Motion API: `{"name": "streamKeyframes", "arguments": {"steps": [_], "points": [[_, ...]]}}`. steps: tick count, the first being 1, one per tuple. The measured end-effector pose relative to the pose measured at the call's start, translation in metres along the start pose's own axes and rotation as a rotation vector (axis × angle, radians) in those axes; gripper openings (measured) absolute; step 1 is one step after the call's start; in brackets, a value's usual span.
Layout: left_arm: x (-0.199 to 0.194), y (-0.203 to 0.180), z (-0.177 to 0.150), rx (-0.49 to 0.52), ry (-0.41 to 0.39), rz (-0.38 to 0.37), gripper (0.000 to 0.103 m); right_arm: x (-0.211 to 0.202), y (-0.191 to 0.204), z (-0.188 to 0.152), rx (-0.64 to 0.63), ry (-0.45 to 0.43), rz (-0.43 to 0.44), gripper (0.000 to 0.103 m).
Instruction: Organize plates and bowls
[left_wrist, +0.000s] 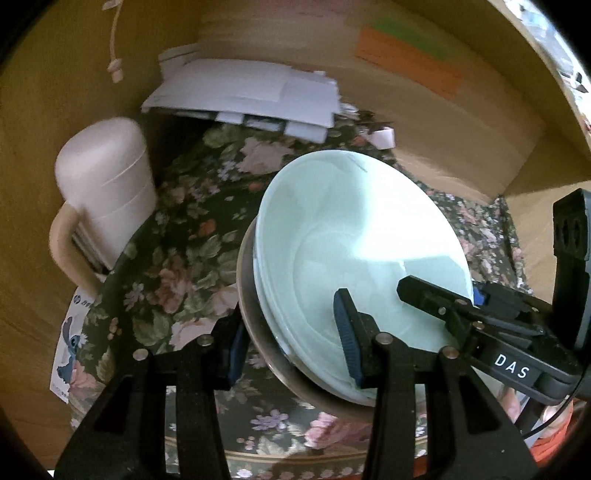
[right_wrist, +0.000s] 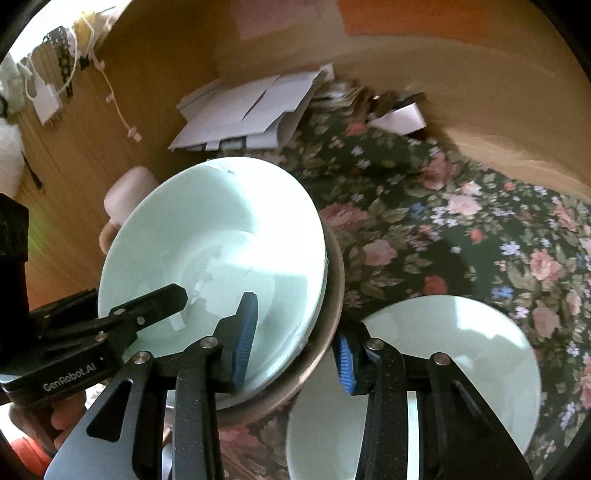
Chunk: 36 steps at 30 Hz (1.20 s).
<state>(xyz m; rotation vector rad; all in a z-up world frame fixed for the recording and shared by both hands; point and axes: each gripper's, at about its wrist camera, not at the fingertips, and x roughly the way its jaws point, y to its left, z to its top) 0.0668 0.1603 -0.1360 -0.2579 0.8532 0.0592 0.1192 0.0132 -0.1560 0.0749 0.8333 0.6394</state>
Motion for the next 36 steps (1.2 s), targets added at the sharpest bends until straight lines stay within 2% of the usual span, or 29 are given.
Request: {"name": "streamKeyframes", "arguments": {"steps": [9,18,26,36], "points": [[-0.001,-0.041,0.005,0.061,0.005,-0.06,0.044,-0.037,-0.031,-0.005,0.058,-0.063,-0.045,0.035],[0.002,-0.086,-0.003,0.121,0.02,-0.105,0.043,-0.068,-0.061,-0.021,0.108,-0.098,-0.089,0.035],[0.01,-0.114,-0.015,0.154,0.051,-0.127,0.044,-0.082,-0.083,-0.038,0.149,-0.098,-0.105,0.035],[0.025,-0.129,-0.03,0.168,0.101,-0.126,0.043,-0.08,-0.105,-0.055,0.19,-0.063,-0.103,0.035]]}}
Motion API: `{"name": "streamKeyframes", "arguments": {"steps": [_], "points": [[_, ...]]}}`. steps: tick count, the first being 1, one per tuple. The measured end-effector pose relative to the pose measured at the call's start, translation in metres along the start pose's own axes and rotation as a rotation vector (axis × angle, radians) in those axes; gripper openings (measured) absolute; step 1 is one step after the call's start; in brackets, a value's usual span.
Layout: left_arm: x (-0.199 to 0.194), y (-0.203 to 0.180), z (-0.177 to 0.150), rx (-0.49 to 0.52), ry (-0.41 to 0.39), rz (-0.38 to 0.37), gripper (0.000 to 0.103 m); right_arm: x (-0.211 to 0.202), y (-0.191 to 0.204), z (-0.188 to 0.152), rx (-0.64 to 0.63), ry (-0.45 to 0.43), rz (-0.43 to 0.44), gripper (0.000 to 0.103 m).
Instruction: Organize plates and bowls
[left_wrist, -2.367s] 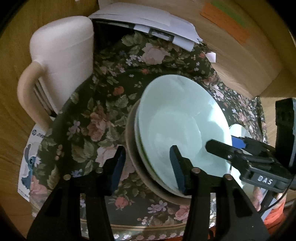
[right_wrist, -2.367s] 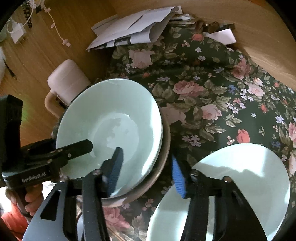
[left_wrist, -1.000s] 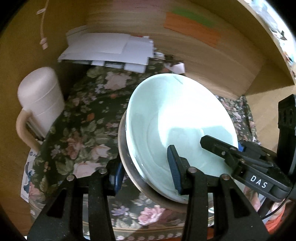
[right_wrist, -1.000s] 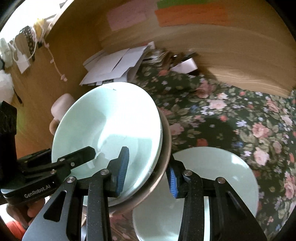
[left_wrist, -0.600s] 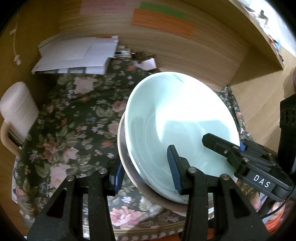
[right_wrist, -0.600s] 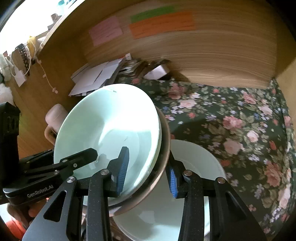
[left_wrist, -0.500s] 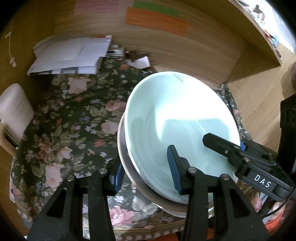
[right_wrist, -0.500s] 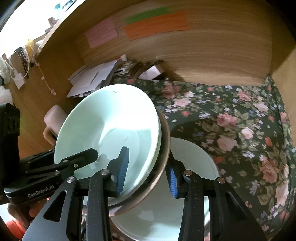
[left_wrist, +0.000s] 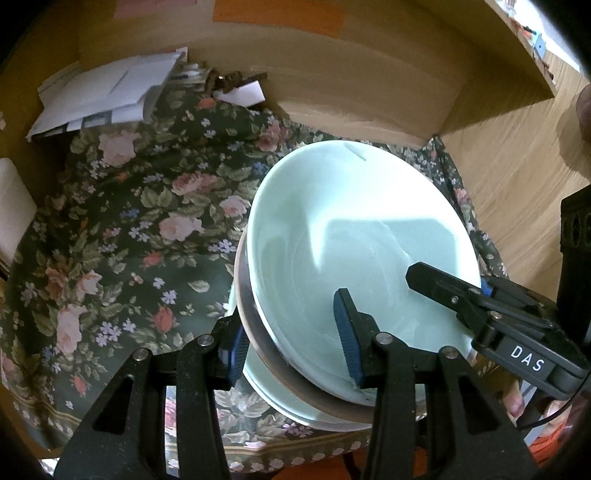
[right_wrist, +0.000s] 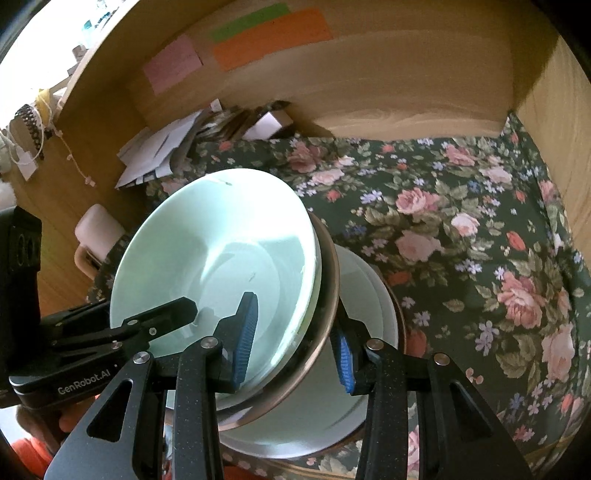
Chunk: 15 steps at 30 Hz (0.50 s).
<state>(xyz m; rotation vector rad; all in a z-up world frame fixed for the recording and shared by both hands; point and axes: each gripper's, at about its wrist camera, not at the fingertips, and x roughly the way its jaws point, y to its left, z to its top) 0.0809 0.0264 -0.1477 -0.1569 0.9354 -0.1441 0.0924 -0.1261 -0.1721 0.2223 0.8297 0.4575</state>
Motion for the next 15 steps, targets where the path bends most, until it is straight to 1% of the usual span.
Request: {"name": "streamKeyframes", "arguments": {"steps": [8,12,13,15], "points": [[0.015,-0.002,-0.005,-0.014,0.047,-0.003,0.043,0.012,-0.012,-0.007,0.036,0.045,0.01,0.035],[0.014,-0.002,-0.005,-0.004,0.042,-0.007,0.042,0.014,-0.018,-0.009,0.048,0.055,0.033,0.035],[0.015,-0.001,-0.004,-0.005,0.043,-0.009,0.042,0.012,-0.018,-0.009,0.038,0.046,0.033,0.035],[0.015,0.001,-0.003,-0.009,0.032,-0.007,0.042,0.003,-0.014,-0.006,0.007,0.0,-0.004,0.035]]}}
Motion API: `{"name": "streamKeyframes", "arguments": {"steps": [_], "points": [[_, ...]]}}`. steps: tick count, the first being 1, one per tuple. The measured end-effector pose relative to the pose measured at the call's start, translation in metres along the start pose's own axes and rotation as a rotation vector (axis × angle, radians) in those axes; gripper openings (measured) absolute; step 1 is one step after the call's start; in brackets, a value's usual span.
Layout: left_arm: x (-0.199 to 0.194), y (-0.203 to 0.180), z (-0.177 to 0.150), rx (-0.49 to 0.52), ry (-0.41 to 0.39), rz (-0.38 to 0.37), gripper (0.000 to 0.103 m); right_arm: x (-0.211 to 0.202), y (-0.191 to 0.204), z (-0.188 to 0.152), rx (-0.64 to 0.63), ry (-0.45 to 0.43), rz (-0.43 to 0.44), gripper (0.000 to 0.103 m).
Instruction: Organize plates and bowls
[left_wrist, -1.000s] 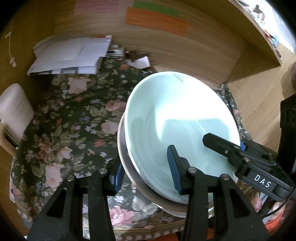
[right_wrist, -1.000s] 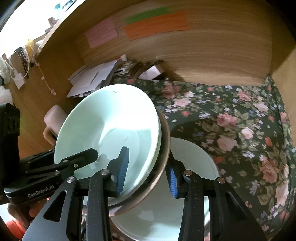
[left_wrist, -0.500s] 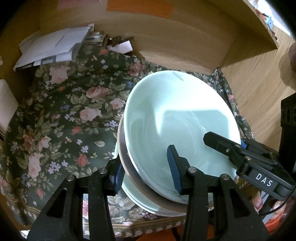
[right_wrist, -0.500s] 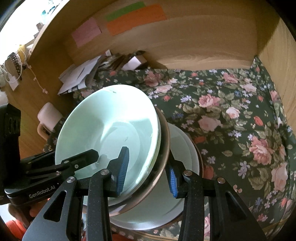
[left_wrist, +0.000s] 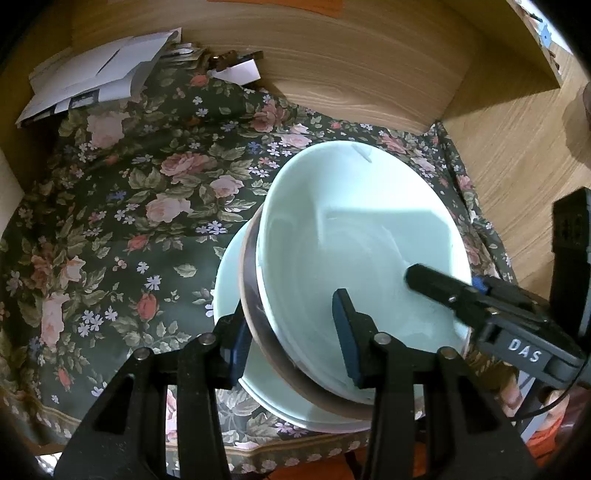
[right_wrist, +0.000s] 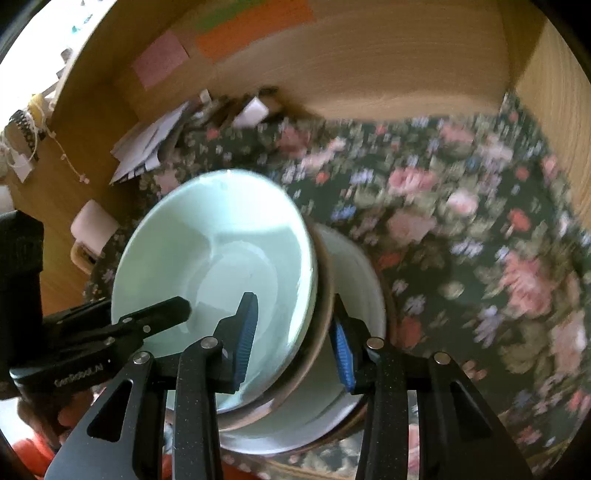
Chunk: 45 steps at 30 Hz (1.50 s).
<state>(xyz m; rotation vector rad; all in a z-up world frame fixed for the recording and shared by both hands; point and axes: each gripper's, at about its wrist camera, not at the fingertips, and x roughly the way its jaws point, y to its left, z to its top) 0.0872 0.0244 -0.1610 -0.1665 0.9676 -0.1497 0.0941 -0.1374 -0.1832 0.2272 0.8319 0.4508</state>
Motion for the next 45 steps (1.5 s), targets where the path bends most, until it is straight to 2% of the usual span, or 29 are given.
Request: {"name": "streamKeyframes", "arguments": {"steps": [2,4,9,13,15,17,19,21,23,29,36,45], "points": [[-0.007,0.001,0.002,0.007,-0.042,0.038,0.042,-0.011,0.005,0.004,-0.043,-0.042,-0.044,0.035],[-0.018,0.001,0.006,0.013,-0.089,0.054,0.042,-0.02,0.009,0.007,-0.062,-0.068,-0.048,0.036],[-0.053,-0.009,0.011,0.063,-0.209,0.071,0.043,-0.047,0.022,0.014,-0.101,-0.148,-0.025,0.036],[-0.085,-0.016,0.011,0.083,-0.316,0.067,0.05,-0.072,0.038,0.016,-0.136,-0.228,0.005,0.038],[-0.102,-0.02,0.009,0.09,-0.374,0.066,0.052,-0.084,0.046,0.016,-0.155,-0.273,0.017,0.044],[-0.118,-0.024,0.007,0.099,-0.429,0.068,0.059,-0.096,0.053,0.014,-0.171,-0.318,0.021,0.051],[-0.13,-0.029,0.004,0.103,-0.473,0.071,0.063,-0.109,0.058,0.012,-0.187,-0.36,0.03,0.054],[-0.139,-0.031,0.001,0.103,-0.505,0.068,0.068,-0.119,0.061,0.011,-0.197,-0.389,0.036,0.057],[-0.149,-0.032,-0.002,0.102,-0.538,0.062,0.073,-0.128,0.062,0.008,-0.2,-0.424,0.039,0.067],[-0.174,-0.041,-0.018,0.131,-0.642,0.066,0.09,-0.145,0.065,0.001,-0.206,-0.486,0.028,0.084],[-0.187,-0.043,-0.029,0.127,-0.705,0.081,0.1,-0.156,0.067,-0.007,-0.209,-0.533,0.022,0.102],[-0.189,-0.04,-0.035,0.104,-0.728,0.09,0.102,-0.159,0.071,-0.011,-0.23,-0.542,0.02,0.103]]}}
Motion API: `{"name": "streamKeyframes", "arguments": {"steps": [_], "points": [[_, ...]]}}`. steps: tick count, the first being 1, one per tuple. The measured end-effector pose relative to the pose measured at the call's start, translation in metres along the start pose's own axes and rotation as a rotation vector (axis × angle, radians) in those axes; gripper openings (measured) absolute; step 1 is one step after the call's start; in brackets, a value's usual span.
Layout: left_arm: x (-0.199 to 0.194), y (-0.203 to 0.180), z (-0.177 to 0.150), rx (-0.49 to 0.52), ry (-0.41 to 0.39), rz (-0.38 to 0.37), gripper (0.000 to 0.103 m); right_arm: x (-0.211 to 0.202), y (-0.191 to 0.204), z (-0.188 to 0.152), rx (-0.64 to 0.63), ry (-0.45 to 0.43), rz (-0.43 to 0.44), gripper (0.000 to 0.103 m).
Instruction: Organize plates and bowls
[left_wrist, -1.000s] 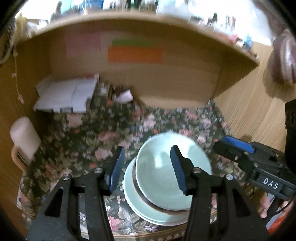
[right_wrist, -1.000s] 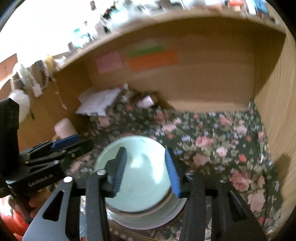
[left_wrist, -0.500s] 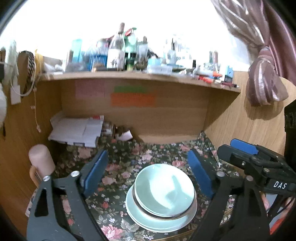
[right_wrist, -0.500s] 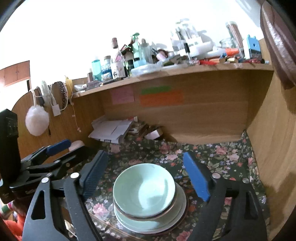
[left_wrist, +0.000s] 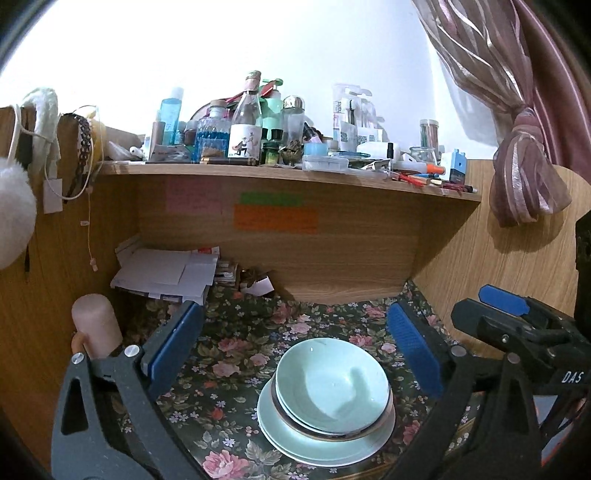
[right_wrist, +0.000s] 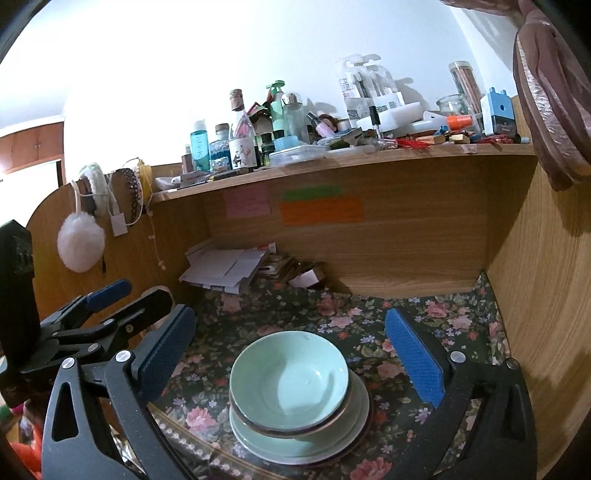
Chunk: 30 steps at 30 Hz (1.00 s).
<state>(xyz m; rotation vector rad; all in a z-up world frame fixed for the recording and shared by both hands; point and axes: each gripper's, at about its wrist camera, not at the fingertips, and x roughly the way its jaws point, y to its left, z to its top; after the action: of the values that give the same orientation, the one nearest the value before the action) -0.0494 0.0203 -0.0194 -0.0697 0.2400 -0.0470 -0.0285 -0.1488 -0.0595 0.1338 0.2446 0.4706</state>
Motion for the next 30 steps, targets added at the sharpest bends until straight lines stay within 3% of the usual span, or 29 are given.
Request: {"name": "streamKeyframes", "arguments": {"steps": [30], "points": [[0.0025,0.0037,-0.0002,-0.018,0.007,-0.007,0.102,0.0025,0.0056,0.0019,-0.016,-0.013,0.016,0.103]]}}
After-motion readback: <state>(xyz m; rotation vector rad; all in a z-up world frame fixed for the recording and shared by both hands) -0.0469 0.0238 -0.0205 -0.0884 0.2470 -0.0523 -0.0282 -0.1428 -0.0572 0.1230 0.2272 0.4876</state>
